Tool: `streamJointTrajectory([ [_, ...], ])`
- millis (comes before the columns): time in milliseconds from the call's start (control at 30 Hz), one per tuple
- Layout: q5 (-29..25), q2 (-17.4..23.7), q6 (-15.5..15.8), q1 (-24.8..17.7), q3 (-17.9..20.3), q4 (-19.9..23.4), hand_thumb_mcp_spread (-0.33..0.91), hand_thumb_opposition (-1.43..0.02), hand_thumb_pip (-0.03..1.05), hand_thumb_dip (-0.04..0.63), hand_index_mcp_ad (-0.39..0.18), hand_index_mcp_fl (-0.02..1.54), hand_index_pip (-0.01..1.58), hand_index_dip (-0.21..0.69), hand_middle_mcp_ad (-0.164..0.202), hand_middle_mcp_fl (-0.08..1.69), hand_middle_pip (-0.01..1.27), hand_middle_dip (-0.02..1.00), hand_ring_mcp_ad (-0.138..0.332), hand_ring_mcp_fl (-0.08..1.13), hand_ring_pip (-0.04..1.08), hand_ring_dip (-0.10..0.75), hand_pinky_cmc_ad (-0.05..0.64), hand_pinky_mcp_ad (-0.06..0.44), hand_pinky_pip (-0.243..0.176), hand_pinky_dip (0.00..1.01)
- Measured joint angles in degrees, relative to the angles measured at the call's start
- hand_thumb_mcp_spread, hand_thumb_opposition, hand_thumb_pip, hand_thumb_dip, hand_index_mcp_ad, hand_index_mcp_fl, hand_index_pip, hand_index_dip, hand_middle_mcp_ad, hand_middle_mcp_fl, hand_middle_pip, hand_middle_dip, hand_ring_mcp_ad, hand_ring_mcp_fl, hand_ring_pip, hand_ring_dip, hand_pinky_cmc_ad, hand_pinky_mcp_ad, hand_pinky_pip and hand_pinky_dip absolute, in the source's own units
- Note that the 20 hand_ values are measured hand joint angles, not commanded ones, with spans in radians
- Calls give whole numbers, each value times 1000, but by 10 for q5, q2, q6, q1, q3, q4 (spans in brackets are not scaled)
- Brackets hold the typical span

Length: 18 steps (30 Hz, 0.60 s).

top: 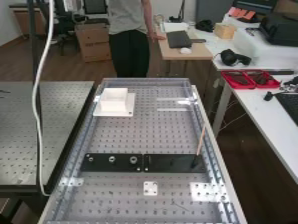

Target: Grab the pcb board and place it in the clear container

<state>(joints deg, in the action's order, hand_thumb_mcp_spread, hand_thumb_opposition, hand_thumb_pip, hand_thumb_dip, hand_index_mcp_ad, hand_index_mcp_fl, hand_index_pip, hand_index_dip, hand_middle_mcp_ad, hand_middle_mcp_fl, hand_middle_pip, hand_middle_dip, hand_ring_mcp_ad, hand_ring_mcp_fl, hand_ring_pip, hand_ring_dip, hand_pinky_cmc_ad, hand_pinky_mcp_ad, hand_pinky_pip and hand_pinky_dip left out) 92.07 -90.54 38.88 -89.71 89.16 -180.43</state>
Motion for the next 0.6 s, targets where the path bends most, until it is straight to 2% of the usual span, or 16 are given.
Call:
streamJointTrajectory([
  [33,0,1,0,0,0,0,0,2,17,7,2,19,-12,7,51,2,12,24,-5,0,12,12,52,54,-10,10],
  [67,-1,1,0,0,1,0,2,2,17,7,24,19,-12,7,38,0,12,24,-9,-2,0,12,49,37,-10,10],
  [133,-1,2,-1,0,1,1,9,-3,12,3,35,23,-5,12,37,2,14,24,-7,-2,2,12,49,31,-10,17],
  [167,-1,2,-1,0,1,1,24,-51,19,0,37,23,3,16,38,2,21,24,-12,-2,3,12,49,35,-10,37],
  [200,-1,2,-1,0,1,1,58,-126,77,7,37,23,10,30,38,0,47,24,-12,-2,12,12,44,51,-10,63],
  [233,-1,2,-1,0,1,1,75,-188,115,3,40,21,17,47,45,0,63,24,-10,0,7,12,70,54,-10,91],
  [267,-1,2,-2,0,1,0,113,-293,141,7,44,24,37,65,52,0,77,24,3,0,24,12,117,86,-10,127],
  [333,1,1,-2,0,1,0,119,-421,141,7,63,19,35,80,75,2,89,24,28,0,37,9,162,113,-40,182],
  [433,1,1,-2,0,1,1,117,-600,143,7,91,23,56,124,94,0,113,28,96,3,58,3,251,164,-75,253],
  [467,1,1,-2,0,1,1,117,-648,145,7,103,37,52,126,108,7,124,28,112,2,70,-2,264,176,-75,278],
  [500,0,1,-2,0,0,1,124,-679,148,7,108,51,51,120,119,7,124,24,108,14,66,-2,281,201,-89,283],
  [567,0,1,-2,0,0,1,120,-730,152,7,124,56,66,138,134,3,134,24,138,30,72,-2,298,213,-89,307],
  [600,0,1,-2,0,0,1,122,-733,152,7,126,56,70,140,138,7,136,24,136,33,72,-2,295,215,-93,309],
])
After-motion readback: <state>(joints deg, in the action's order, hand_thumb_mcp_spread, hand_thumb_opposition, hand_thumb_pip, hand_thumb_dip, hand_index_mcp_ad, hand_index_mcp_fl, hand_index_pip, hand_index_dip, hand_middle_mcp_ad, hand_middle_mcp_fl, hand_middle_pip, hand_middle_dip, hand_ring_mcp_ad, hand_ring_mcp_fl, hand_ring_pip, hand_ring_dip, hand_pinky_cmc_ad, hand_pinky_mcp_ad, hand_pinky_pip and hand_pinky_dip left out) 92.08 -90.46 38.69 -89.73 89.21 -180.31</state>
